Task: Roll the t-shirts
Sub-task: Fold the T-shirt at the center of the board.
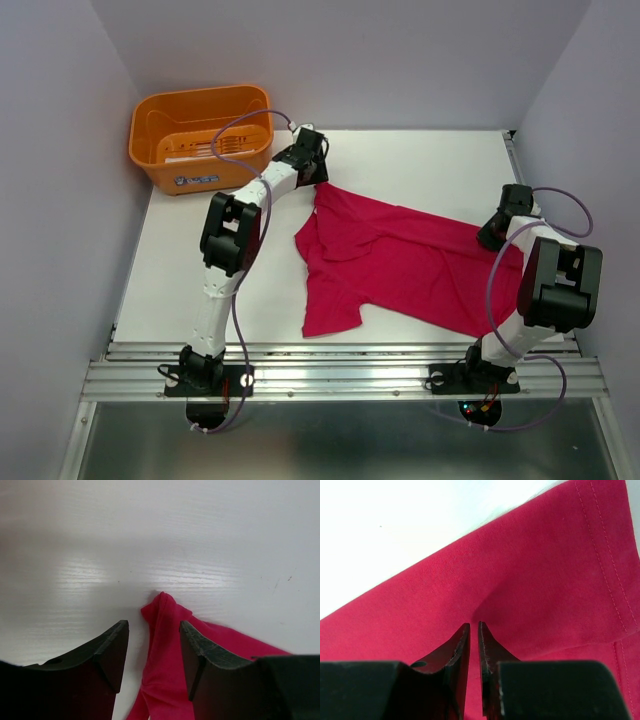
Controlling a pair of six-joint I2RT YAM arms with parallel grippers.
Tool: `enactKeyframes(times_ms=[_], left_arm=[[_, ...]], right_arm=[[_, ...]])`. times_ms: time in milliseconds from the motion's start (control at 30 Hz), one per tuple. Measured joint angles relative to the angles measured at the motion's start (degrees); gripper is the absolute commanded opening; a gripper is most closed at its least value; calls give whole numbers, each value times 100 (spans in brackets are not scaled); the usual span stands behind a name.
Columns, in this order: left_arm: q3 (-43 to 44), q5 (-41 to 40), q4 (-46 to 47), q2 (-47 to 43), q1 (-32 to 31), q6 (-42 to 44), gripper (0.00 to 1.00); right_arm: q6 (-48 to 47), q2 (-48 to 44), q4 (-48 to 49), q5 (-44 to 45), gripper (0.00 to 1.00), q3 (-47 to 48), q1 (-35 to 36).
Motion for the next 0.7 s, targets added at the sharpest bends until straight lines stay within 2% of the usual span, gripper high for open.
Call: enactKeyframes(times_ms=[133, 267, 367, 433, 467, 633, 700], left_arm=[[96, 50, -11, 44, 0, 4, 57], [555, 76, -79, 343, 2, 4, 55], [726, 94, -120, 551, -4, 9, 49], [734, 120, -162, 638, -15, 4, 37], [734, 138, -175, 667, -20, 9, 37], [737, 219, -216, 730, -55, 31, 0], [756, 251, -216, 730, -66, 46, 0]], right_arm=[[0, 0, 0, 0, 17, 0, 0], [0, 0, 0, 0, 18, 0, 0], [0, 0, 0, 0, 17, 0, 0], [0, 0, -2, 2, 17, 0, 0], [0, 0, 0, 0, 17, 0, 0], [0, 0, 0, 0, 17, 0, 0], [0, 0, 0, 2, 18, 0, 0]])
